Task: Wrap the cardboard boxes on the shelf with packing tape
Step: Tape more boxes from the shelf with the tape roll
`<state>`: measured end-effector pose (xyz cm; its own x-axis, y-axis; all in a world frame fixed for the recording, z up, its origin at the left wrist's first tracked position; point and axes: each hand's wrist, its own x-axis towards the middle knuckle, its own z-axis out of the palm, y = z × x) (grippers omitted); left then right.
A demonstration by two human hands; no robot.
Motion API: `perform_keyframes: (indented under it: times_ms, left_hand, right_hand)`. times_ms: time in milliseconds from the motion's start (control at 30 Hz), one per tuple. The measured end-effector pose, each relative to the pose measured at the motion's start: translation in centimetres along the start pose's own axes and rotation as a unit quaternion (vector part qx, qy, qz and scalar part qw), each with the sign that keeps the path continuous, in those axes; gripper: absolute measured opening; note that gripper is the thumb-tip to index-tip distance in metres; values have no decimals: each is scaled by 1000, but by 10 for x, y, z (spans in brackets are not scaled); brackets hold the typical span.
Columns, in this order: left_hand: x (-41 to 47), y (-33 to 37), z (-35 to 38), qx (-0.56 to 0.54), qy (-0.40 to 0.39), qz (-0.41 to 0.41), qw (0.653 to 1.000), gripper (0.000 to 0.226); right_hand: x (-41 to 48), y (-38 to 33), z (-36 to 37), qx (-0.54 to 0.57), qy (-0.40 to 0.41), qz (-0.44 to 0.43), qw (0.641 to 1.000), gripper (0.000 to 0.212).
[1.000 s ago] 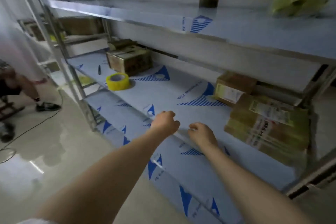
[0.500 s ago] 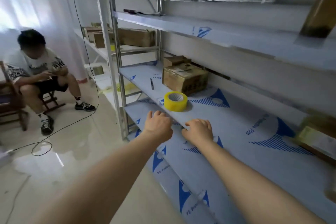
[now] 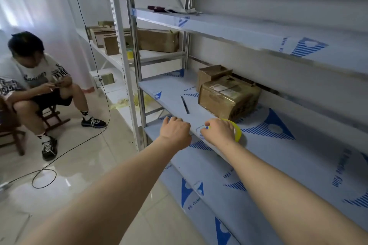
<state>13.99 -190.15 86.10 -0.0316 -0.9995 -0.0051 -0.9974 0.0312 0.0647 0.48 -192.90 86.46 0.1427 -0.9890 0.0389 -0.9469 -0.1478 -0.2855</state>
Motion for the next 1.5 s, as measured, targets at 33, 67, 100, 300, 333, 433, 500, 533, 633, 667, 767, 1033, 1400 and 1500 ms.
perform_keyframes:
  times_ms: [33, 67, 100, 300, 333, 433, 500, 533, 633, 667, 767, 1033, 1400, 1500]
  left_hand:
    - [12, -8, 0, 1, -1, -1, 1000, 42]
    - [26, -15, -1, 2, -2, -3, 1000, 42]
    - [40, -22, -3, 3, -2, -5, 1000, 42]
    - [140, -58, -21, 19, 7, -8, 1000, 43]
    - [157, -62, -24, 21, 9, -4, 1000, 43]
    - [202, -74, -30, 19, 15, 9, 1000, 44]
    - [227, -81, -30, 20, 9, 18, 1000, 44]
    - [239, -84, -30, 20, 5, 21, 1000, 44]
    - [275, -95, -28, 14, 4, 35, 999, 42]
    - [288, -99, -27, 8, 6, 43, 999, 42]
    - [327, -108, -23, -3, 6, 68, 998, 42]
    - [438, -142, -16, -40, -14, 200, 979, 41]
    - [530, -206, -20, -75, -59, 308, 946, 40]
    - [538, -217, -15, -67, -71, 320, 942, 41]
  right_hand:
    - [13, -6, 2, 2, -4, -1, 1000, 32]
    - [27, -11, 3, 4, -6, -3, 1000, 35]
    - [43, -16, 5, 10, -8, -4, 1000, 37]
    - [150, -43, 2, 50, 15, 1, 999, 36]
    - [168, -45, 1, 51, 21, 4, 998, 36]
    - [217, -47, 1, 52, 38, 17, 998, 34]
    - [244, -47, 4, 58, 41, 28, 997, 28]
    - [257, -47, 5, 61, 43, 32, 997, 23]
    - [291, -49, 8, 61, 55, 43, 996, 25]
    - [302, -49, 8, 54, 61, 52, 995, 27]
    - [334, -49, 12, 51, 86, 90, 991, 31]
    - [426, -47, 37, -13, 110, 288, 951, 77]
    - [455, -74, 54, -76, 139, 436, 886, 52]
    - [457, -75, 59, -65, 155, 466, 868, 57]
